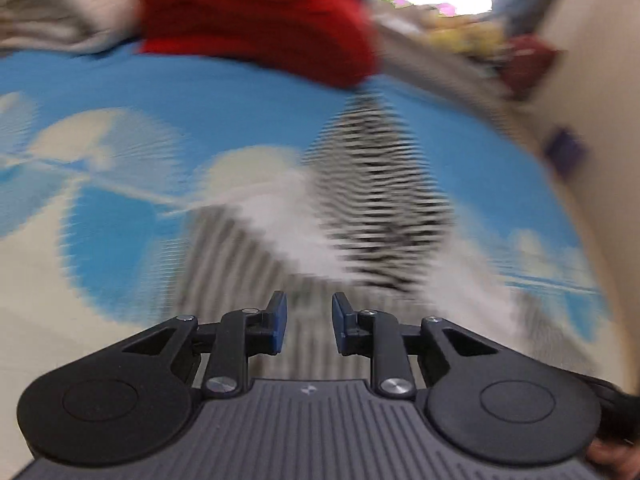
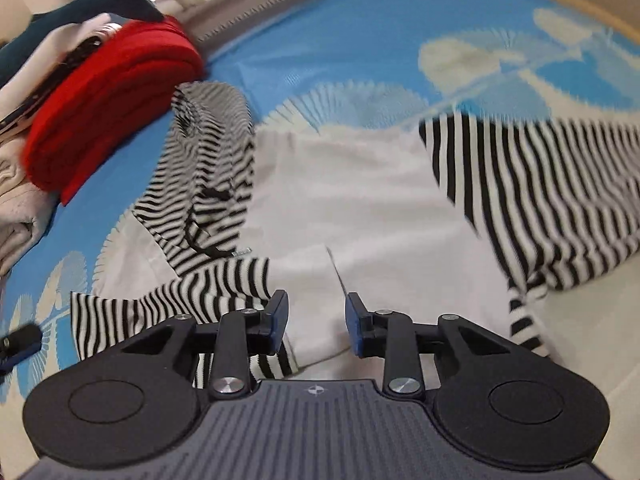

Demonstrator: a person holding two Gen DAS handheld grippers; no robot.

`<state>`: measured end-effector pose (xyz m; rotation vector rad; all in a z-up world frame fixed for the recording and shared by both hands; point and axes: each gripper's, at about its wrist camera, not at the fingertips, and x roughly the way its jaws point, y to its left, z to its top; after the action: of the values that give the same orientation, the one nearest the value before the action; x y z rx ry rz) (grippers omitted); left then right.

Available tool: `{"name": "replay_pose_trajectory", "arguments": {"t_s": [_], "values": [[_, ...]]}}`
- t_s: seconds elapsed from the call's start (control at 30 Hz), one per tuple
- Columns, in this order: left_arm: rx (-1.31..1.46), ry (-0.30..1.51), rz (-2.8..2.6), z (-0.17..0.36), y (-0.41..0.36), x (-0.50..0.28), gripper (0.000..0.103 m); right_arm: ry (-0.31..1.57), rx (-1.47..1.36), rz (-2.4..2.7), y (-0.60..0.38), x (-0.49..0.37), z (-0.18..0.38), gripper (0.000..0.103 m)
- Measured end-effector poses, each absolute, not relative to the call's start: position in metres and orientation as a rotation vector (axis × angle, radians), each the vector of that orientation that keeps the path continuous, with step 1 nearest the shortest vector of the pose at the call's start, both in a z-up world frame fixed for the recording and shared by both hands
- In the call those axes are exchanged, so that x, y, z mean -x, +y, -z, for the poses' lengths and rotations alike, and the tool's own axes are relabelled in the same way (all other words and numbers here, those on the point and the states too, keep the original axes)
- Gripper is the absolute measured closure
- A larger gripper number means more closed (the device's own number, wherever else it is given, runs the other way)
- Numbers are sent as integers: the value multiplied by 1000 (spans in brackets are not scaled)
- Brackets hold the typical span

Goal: Fold small clothes

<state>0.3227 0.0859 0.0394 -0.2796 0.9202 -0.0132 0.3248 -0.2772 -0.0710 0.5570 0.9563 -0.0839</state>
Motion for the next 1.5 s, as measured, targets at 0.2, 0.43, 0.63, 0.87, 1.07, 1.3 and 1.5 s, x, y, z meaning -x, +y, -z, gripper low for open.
{"name": "replay_pose_trajectory", "arguments": {"t_s": [0.2, 0.43, 0.63, 0.87, 1.07, 1.3, 1.5], "values": [[340, 963, -132, -34, 133, -337, 77, 1053, -556, 88, -262, -346, 106, 71], [321, 942, -117, -40, 139, -348, 77, 861, -476, 55, -250, -338, 70, 103], [294, 976, -98, -26, 139, -350, 77, 587, -314, 77, -253, -299, 7, 103], [301, 1006, -92, -15, 134, -348, 77, 963, -547, 30, -276, -337, 102, 69], [335, 1017, -86, -15, 140, -350, 77, 1005, -414, 7, -251, -352, 114, 66], [332, 1021, -91, -15, 146, -352, 77, 730, -383, -26, -244, -327, 46, 99], [278, 1053, -64, -7, 136, -352, 77, 790, -308, 165, -269, -325, 48, 98]]}}
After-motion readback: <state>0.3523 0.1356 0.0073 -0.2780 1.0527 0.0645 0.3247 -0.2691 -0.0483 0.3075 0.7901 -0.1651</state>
